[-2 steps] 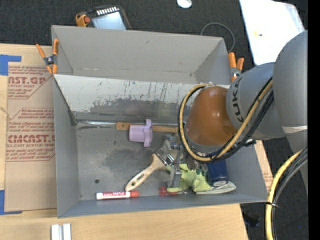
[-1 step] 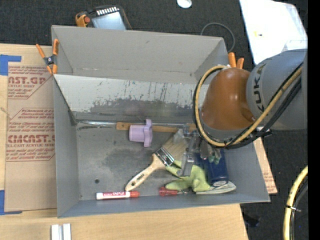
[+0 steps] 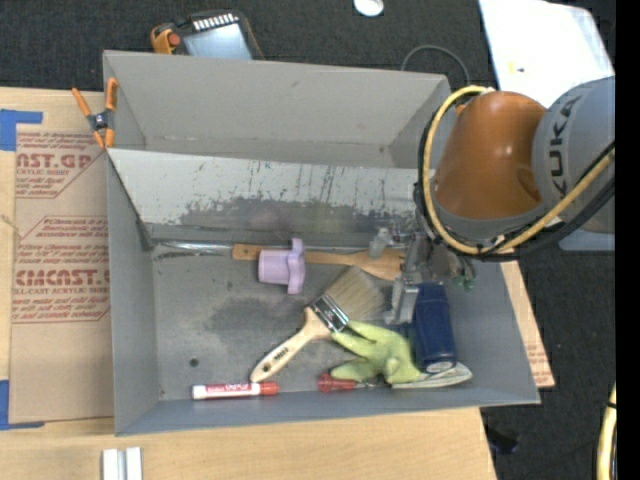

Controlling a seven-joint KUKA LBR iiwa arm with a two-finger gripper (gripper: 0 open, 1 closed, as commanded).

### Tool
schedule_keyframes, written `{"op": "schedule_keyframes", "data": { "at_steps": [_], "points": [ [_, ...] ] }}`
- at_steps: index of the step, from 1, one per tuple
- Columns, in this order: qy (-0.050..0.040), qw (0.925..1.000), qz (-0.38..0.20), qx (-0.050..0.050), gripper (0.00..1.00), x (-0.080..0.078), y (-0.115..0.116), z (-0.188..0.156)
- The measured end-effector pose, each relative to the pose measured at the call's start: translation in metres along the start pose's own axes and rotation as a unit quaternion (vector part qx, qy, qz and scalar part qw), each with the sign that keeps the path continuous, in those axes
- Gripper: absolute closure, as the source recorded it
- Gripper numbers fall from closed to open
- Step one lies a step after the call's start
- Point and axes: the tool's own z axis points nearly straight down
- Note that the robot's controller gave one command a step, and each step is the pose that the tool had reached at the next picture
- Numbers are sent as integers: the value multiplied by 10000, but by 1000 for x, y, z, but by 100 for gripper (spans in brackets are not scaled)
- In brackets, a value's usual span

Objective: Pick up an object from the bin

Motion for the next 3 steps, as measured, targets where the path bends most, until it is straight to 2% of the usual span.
{"op": "schedule_keyframes", "data": {
  "at_steps": [1, 2, 3],
  "points": [
    [-48, 9993, 363, -9, 0, 4, 32, 59],
    [-113, 9989, 459, 3, 100, 1, 81, 100],
    [-101, 9989, 461, 8, 0, 2, 80, 100]
  ]
}}
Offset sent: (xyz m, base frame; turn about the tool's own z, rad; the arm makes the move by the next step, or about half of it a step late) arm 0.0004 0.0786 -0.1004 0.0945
